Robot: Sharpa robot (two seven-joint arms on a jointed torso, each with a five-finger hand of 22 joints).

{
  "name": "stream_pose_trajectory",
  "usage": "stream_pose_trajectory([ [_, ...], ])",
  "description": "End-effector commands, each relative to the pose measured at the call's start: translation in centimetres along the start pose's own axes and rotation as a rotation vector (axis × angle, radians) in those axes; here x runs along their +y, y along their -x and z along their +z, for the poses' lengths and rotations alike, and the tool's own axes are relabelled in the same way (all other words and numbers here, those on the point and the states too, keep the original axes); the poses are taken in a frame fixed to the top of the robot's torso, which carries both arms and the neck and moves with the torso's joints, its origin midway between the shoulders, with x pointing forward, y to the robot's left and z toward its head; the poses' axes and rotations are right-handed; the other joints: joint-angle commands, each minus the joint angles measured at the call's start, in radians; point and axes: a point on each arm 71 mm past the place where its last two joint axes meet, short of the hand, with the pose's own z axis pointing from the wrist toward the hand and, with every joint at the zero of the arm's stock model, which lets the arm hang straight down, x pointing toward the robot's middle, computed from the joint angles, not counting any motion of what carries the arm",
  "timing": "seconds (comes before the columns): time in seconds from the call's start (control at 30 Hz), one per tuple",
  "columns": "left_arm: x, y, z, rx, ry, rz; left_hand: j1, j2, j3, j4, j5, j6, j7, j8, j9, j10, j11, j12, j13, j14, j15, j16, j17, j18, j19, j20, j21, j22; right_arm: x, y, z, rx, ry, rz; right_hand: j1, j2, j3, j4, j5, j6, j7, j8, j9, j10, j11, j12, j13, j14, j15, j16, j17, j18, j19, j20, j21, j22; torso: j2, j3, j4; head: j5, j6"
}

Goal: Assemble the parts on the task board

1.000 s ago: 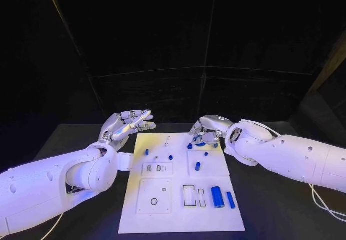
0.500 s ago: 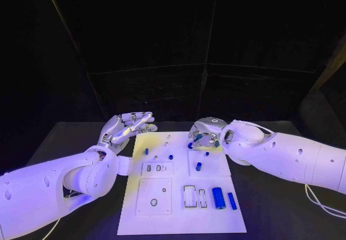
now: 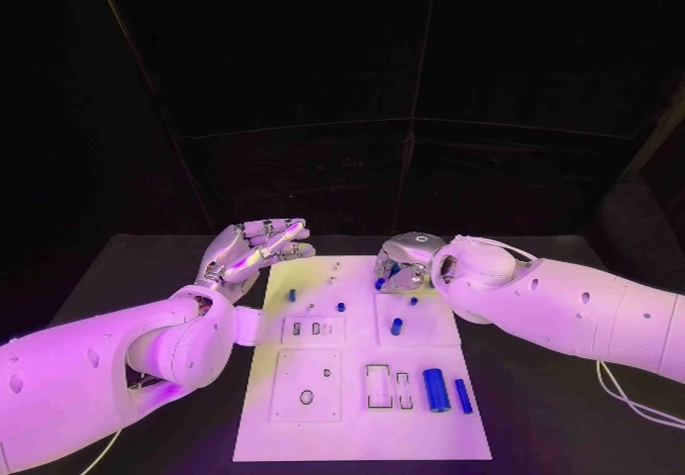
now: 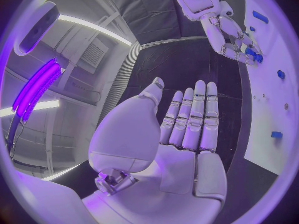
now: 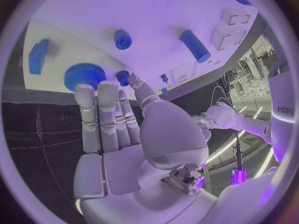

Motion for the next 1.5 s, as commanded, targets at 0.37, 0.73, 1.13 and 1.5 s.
stream_pose_trajectory([
  [0.37,-0.5,-0.1,0.1,0.020,-0.024,-0.001,0.000,0.008,-0.001,-0.006,0.000,0.004,0.003,-0.004,-0.002,-0.001,0.003,-0.004,-0.002,-0.004,0.003,-0.005,0.000,0.005,0.005,0.002,-0.003,-0.002,0.2,-0.1,0.4,0.028,-0.001,-0.017,0.014,0.045,0.063,-0.003,-0.049,0.032,-0.004,0.010,0.004,0.048,-0.008,0.018,-0.002,0.030,-0.005,0.118,0.119,-0.035,0.077,-0.005,0.090,0.130,0.007,-0.0009,-0.0002,0.006,-0.003],
  [0.73,-0.5,0.0,0.1,0.020,-0.022,-0.001,0.000,0.008,-0.001,-0.006,0.000,0.004,0.003,-0.005,-0.002,-0.001,0.003,-0.005,-0.002,-0.004,0.003,-0.006,0.000,0.005,0.005,0.002,-0.003,-0.002,0.3,-0.1,0.6,0.029,-0.004,-0.022,0.035,0.059,0.134,-0.006,-0.092,0.078,-0.015,0.022,0.006,0.096,-0.023,0.023,-0.001,0.038,-0.016,0.179,0.179,-0.047,0.117,-0.014,0.144,0.209,0.009,-0.0008,-0.0001,0.008,-0.005],
  [1.13,-0.6,0.3,0.1,0.014,-0.022,0.004,0.000,0.011,0.000,-0.007,0.000,0.003,0.005,-0.007,-0.002,-0.003,0.005,-0.007,-0.002,-0.005,0.003,-0.008,0.000,0.005,0.005,0.002,-0.005,-0.003,1.7,1.3,0.3,-0.157,0.058,0.023,0.028,0.024,0.213,-0.001,-0.073,0.089,-0.013,0.014,0.003,0.109,-0.022,0.006,-0.002,0.031,-0.016,0.207,0.196,-0.051,0.121,-0.013,0.169,0.239,0.010,-0.0012,-0.0002,0.012,0.003],
  [1.5,-0.6,0.3,0.3,0.015,-0.022,0.004,0.000,0.011,0.000,-0.007,0.000,0.003,0.005,-0.007,-0.002,-0.003,0.005,-0.007,-0.002,-0.005,0.003,-0.008,0.000,0.005,0.005,0.002,-0.005,-0.003,2.6,2.1,1.9,-0.226,0.064,0.045,0.014,0.011,0.232,0.004,-0.073,0.088,-0.012,0.010,0.002,0.107,-0.020,-0.001,-0.003,0.030,-0.015,0.213,0.198,-0.052,0.120,-0.012,0.174,0.244,0.015,-0.0015,0.0039,0.015,0.010],
])
